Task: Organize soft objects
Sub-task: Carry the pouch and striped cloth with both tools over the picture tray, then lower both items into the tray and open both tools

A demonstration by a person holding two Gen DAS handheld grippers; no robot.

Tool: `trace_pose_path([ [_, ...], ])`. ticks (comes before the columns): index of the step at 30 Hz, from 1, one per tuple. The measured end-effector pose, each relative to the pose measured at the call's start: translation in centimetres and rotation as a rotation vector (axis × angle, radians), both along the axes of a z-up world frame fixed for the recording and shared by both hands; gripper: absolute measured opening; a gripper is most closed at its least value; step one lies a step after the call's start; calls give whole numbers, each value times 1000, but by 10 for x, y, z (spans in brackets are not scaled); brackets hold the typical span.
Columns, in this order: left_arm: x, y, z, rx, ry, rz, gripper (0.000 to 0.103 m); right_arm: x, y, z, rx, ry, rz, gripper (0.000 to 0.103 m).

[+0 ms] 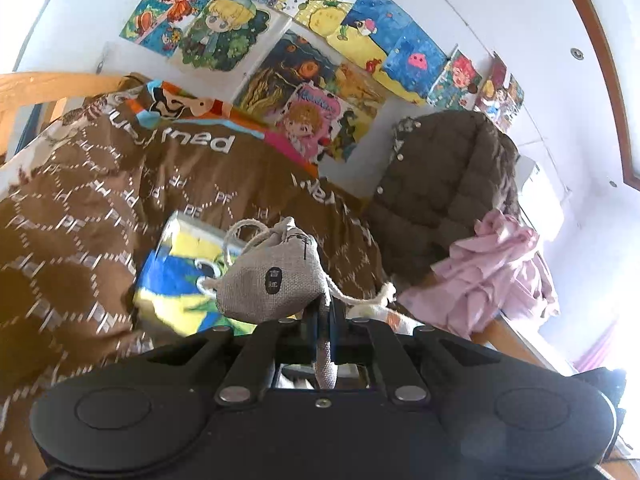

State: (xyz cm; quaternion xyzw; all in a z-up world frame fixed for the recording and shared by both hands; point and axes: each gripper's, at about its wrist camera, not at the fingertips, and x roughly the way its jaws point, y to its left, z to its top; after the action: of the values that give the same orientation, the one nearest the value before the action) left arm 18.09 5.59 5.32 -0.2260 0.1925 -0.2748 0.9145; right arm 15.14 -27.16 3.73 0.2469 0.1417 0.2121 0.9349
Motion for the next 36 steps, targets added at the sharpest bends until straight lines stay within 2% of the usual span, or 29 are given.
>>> trace_pose_path([
  [6,67,-21,-21,2,19,28,5,73,-7,-14,45,31,-86,15],
  [11,125,-31,-59,-32,67,46,5,126,-7,-39,85,90,-105,15],
  [15,152,-31,-88,-35,109,76,5,158,2,-60,108,128,-108,15],
  [20,175,-23,-113,-87,158,107,5,177,13,-75,76,177,-129,15],
  [24,189,-22,-127,-71,218,121,5,185,16,-83,43,231,-157,15],
  [29,196,-26,-130,-55,261,115,5,186,20,-88,15,270,-161,17],
  [33,195,-31,-133,-26,277,112,7,185,21,-88,4,279,-153,21],
  [35,194,-32,-132,-13,283,118,9,184,22,-87,-8,280,-151,27],
  [36,194,-33,-131,-3,292,127,14,183,22,-86,-15,277,-156,32],
])
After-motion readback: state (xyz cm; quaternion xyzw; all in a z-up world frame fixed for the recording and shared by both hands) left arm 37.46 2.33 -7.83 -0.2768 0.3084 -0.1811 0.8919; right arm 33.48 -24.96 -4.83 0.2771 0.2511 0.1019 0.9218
